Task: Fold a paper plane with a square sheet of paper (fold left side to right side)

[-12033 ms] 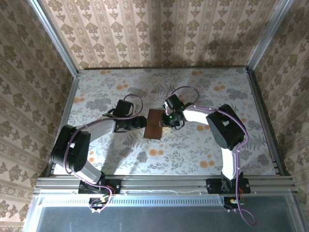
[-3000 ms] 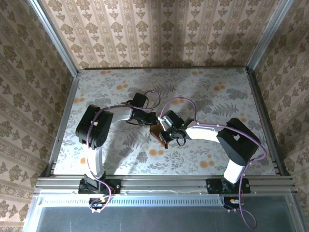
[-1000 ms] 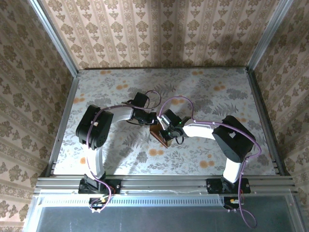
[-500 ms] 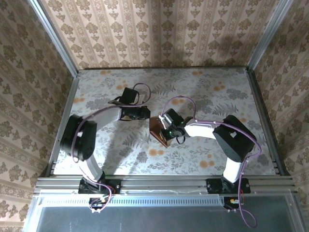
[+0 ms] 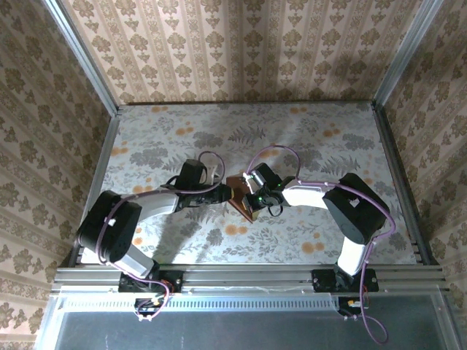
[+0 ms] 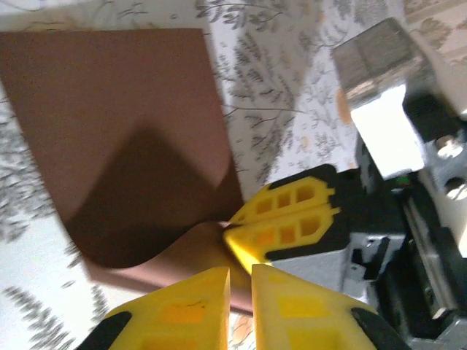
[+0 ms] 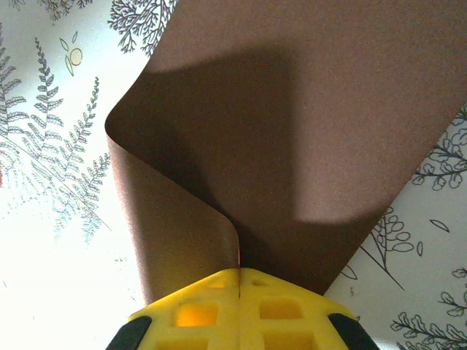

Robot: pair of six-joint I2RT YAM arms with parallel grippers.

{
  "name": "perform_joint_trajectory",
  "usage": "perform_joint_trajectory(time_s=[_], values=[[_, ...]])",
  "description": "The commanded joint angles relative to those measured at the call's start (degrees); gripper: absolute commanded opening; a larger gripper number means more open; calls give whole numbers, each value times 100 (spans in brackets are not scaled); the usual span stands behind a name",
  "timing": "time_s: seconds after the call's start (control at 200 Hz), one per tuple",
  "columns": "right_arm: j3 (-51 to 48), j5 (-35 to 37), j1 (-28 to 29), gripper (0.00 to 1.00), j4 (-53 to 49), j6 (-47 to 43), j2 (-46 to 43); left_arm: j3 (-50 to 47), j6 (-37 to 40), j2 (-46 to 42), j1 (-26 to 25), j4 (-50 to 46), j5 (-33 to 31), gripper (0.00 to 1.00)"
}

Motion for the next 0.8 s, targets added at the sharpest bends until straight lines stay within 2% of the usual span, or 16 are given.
perform_joint_trajectory(time_s=[0.0,0.38,0.8], values=[[-229,211,-49,0,-341,66,193,76,-279,289,-73,588,307,15],[-209,196,-89,0,-372,56,223,87,-359,911,-95,894,371,14],[-166,232,-93,0,-475,28,203,108,-114,1214,-99,491,20,11]])
